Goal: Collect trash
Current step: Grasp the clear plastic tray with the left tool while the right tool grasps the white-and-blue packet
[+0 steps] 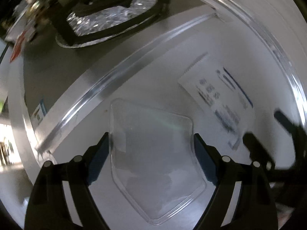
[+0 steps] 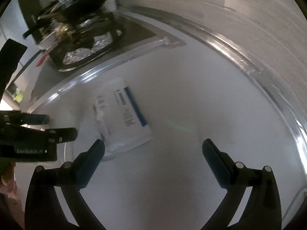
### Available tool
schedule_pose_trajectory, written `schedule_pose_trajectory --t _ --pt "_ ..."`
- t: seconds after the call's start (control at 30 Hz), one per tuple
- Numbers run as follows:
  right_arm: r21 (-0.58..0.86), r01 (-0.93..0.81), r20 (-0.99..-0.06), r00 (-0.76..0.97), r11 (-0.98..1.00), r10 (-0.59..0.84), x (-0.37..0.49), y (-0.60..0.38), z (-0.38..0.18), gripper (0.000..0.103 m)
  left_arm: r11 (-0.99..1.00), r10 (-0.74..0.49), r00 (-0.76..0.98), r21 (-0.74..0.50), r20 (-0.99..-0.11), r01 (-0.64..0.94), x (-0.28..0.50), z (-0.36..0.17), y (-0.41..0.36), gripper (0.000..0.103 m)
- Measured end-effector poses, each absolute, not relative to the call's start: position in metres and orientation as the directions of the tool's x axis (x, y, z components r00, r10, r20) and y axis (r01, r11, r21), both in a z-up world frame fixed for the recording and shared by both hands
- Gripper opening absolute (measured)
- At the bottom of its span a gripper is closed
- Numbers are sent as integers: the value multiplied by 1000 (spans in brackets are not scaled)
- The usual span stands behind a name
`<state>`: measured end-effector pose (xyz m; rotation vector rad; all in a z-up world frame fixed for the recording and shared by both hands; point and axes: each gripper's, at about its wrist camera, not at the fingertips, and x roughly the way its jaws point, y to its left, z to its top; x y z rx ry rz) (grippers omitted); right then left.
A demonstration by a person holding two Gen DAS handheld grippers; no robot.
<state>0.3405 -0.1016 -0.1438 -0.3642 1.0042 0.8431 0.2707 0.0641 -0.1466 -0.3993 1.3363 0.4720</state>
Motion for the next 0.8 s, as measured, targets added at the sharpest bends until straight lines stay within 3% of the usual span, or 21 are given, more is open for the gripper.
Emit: schedule_pose_trajectory --t 0.33,0.8 --pt "59 -872 -867 197 487 458 333 -61 -149 101 982 31 287 -24 -958 -185 229 -144 62 81" --pt "-4 -895 -912 186 446 366 329 -24 -155 101 994 12 344 -25 -939 -102 207 -147 69 81"
